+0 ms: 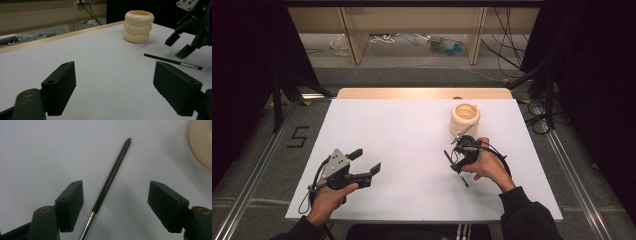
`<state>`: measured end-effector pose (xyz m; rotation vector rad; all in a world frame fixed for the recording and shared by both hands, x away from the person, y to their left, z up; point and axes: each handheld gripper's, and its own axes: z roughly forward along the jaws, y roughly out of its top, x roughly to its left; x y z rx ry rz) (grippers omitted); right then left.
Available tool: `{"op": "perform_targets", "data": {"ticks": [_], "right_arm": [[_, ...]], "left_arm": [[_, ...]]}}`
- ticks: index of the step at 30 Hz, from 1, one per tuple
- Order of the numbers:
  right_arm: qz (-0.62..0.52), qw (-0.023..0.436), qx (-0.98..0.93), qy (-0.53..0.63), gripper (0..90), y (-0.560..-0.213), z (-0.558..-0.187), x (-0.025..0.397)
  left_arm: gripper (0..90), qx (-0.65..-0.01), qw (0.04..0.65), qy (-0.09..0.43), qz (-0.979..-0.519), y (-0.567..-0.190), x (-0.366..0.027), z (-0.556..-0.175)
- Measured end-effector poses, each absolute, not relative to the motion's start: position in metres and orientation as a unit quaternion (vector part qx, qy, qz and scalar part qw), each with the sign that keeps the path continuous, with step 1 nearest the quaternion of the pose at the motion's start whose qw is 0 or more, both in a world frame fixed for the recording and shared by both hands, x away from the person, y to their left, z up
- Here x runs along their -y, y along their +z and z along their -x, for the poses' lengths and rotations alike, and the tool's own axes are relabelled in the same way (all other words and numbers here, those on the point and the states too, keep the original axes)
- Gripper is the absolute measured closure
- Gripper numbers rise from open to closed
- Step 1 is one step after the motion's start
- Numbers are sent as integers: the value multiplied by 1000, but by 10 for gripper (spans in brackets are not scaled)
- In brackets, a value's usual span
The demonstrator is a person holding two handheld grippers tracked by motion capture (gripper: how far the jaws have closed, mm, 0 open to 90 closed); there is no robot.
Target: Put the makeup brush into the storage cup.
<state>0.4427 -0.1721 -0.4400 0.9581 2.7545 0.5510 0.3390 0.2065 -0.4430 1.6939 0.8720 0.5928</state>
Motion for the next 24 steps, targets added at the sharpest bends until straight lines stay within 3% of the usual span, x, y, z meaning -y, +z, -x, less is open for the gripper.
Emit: {"op": "perform_targets", "data": {"ticks": [24], "right_arm": [[-327, 64, -933, 134, 428, -449, -450, 160]], "left_arm": [[185, -365, 543, 250, -714, -443, -206, -339]]}}
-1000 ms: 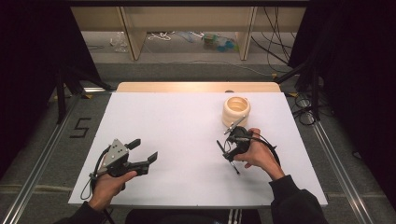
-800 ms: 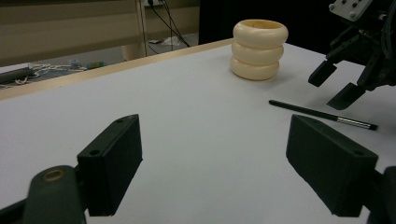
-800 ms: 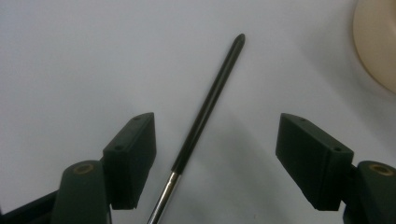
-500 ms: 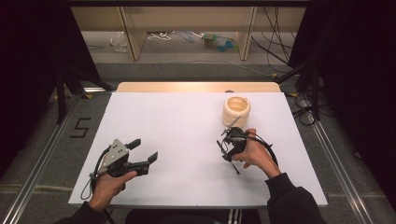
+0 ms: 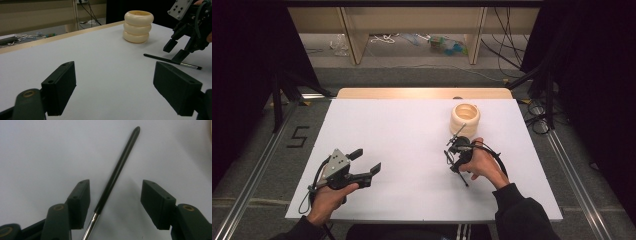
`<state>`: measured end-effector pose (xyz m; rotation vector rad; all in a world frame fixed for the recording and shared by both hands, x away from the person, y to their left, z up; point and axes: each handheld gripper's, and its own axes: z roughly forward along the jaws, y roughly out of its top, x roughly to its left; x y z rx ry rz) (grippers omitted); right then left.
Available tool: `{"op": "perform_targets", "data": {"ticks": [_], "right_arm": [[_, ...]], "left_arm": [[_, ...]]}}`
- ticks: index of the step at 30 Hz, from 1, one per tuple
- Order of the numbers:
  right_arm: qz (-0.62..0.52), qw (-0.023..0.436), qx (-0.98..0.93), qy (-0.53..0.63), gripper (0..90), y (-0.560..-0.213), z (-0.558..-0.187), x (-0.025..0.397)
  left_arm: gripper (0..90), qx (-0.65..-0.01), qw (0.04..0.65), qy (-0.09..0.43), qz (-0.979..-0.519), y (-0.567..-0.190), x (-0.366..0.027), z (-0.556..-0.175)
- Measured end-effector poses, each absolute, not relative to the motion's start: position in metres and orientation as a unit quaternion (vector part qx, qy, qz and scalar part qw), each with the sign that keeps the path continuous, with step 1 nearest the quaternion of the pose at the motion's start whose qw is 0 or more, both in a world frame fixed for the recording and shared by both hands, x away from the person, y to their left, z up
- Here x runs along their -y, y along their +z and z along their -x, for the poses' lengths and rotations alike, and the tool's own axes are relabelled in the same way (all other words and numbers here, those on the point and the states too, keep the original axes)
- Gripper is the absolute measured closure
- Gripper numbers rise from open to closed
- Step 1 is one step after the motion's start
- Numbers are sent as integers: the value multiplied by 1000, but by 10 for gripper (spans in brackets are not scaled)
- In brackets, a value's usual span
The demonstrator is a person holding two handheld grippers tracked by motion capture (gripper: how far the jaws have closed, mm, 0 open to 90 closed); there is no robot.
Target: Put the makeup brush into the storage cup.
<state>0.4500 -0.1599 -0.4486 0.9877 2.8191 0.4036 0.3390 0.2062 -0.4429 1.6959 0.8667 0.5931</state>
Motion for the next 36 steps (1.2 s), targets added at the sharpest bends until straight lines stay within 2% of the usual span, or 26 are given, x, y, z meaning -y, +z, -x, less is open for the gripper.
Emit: {"op": "perform_targets", "data": {"ticks": [10, 28, 36], "right_arm": [[-334, 54, -933, 121, 465, -453, -451, 157], [-331, 36, -937, 106, 591, -455, -450, 153], [-316, 42, -942, 103, 647, -456, -452, 153]], "left_arm": [[186, -365, 543, 250, -714, -443, -206, -339], [187, -367, 544, 248, -712, -443, -206, -339], [187, -364, 542, 250, -715, -443, -206, -339]]}}
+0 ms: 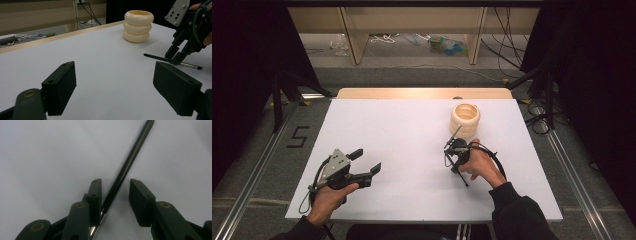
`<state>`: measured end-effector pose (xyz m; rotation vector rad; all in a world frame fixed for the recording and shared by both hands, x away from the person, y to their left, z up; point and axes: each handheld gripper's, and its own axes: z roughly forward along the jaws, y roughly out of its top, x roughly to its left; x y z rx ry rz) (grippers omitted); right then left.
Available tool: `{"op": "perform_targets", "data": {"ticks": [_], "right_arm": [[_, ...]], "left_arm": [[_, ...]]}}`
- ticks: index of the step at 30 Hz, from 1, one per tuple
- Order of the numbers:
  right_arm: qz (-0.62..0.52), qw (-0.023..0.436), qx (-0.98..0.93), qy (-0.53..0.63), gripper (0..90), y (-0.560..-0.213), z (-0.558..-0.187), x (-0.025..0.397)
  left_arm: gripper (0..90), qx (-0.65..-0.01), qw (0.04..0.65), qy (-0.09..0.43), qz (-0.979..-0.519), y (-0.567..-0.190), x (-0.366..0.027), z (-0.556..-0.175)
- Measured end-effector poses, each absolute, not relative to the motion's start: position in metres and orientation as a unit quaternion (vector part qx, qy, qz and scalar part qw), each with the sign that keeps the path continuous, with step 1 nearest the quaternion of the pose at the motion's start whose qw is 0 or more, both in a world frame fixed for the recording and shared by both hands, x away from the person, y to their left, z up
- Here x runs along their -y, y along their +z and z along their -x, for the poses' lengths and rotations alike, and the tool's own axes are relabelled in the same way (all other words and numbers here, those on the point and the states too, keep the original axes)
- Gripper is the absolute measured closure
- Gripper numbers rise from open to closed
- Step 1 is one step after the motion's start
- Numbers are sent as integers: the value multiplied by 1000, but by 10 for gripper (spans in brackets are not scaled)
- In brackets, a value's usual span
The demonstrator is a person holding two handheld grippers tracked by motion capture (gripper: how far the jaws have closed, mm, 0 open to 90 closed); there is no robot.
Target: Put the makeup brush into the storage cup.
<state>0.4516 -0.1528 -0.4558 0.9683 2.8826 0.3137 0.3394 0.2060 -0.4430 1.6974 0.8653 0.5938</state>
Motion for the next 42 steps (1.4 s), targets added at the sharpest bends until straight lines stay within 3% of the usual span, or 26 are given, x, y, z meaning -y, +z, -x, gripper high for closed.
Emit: {"op": "perform_targets", "data": {"ticks": [19, 35, 42], "right_arm": [[-301, 35, -949, 85, 823, -455, -456, 150], [-270, 56, -958, 78, 841, -452, -451, 145], [-247, 68, -960, 114, 841, -434, -441, 141]], "left_arm": [[188, -365, 543, 250, -714, -443, -206, -339], [189, -365, 540, 250, -716, -443, -206, -339], [188, -367, 538, 246, -718, -444, -205, -339]]}}
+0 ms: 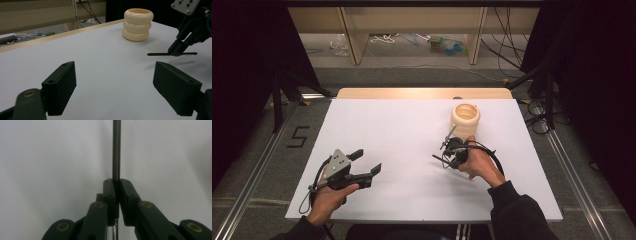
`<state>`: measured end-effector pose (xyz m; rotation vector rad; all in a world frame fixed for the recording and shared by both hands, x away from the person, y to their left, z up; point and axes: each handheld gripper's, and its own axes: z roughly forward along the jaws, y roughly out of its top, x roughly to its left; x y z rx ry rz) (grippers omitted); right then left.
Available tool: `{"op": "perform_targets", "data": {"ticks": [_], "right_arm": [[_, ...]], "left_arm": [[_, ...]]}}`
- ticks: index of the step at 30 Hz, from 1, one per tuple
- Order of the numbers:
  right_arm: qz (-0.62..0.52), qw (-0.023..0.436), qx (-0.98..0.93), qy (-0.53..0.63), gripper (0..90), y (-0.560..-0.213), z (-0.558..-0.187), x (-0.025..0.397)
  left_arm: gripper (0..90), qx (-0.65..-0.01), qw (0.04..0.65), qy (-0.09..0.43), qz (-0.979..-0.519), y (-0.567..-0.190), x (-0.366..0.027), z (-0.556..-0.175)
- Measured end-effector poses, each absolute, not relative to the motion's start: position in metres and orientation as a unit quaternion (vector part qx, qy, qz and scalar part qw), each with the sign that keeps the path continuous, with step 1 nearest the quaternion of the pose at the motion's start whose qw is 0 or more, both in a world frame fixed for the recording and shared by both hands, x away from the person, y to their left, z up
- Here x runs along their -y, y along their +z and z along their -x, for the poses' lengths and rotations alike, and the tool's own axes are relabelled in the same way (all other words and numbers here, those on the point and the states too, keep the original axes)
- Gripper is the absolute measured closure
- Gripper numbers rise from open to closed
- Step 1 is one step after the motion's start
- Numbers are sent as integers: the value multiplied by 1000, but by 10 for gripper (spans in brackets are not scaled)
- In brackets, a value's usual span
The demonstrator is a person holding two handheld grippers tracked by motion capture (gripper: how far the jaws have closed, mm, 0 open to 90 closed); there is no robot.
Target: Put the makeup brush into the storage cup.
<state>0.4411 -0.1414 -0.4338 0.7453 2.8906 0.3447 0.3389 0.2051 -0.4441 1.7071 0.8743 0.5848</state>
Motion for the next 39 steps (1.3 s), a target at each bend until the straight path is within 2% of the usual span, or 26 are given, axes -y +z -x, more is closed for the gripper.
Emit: {"op": "perform_targets", "data": {"ticks": [16, 23, 39], "right_arm": [[-187, 80, -969, 138, 841, -413, -418, 125], [-139, 98, -976, 137, 841, -412, -407, 112], [-74, 93, -983, 138, 840, -413, -389, 86]], "left_arm": [[178, -359, 537, 236, -726, -446, -201, -339], [200, -331, 522, 225, -754, -448, -194, -337], [213, -294, 507, 191, -788, -452, -180, -334]]}}
